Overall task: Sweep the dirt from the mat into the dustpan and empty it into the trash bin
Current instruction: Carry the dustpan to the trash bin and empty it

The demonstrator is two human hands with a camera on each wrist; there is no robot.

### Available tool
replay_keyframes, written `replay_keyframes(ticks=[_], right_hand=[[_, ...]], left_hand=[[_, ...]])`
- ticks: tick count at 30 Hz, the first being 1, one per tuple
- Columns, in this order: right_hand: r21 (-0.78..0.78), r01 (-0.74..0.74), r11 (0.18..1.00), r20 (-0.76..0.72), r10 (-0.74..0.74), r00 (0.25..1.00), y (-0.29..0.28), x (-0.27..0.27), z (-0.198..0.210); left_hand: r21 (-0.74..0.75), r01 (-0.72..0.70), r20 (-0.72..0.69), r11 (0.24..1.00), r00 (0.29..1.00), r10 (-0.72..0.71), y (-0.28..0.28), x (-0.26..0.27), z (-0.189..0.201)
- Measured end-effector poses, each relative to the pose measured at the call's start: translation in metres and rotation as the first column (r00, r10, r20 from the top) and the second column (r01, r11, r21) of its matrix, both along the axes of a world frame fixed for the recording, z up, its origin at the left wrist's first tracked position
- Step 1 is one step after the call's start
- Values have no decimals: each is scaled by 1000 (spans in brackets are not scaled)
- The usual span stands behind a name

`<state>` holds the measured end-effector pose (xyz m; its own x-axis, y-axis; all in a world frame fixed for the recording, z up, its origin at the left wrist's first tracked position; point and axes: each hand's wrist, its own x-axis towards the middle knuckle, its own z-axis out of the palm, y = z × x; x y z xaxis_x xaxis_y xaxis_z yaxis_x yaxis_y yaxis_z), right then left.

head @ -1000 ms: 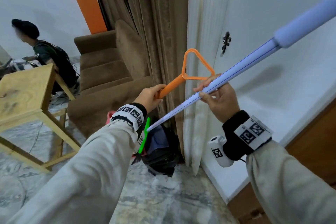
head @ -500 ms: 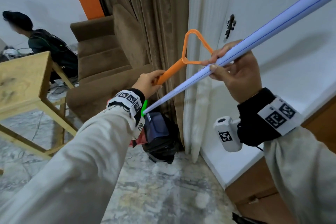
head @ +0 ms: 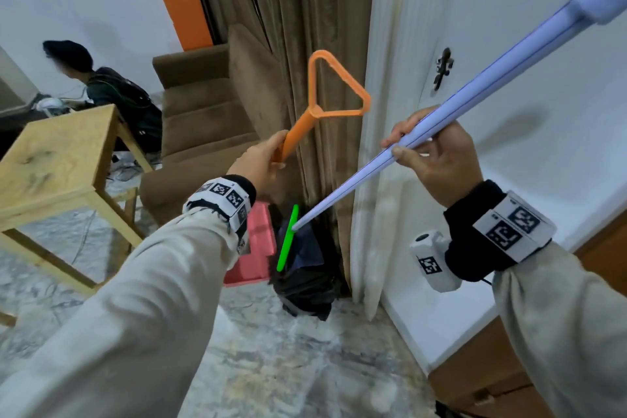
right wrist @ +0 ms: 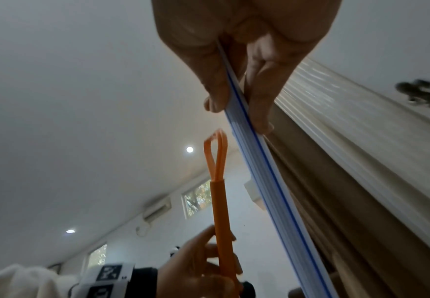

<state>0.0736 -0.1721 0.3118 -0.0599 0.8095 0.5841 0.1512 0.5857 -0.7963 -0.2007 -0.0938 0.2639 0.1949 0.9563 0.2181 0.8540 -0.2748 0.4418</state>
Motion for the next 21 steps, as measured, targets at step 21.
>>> replay_keyframes(ticks=[21], right_hand=[[0,234,972,178,-230,957,-66,-120,23]], left_hand=[[-90,93,284,992,957,-64,-85,-117,11]])
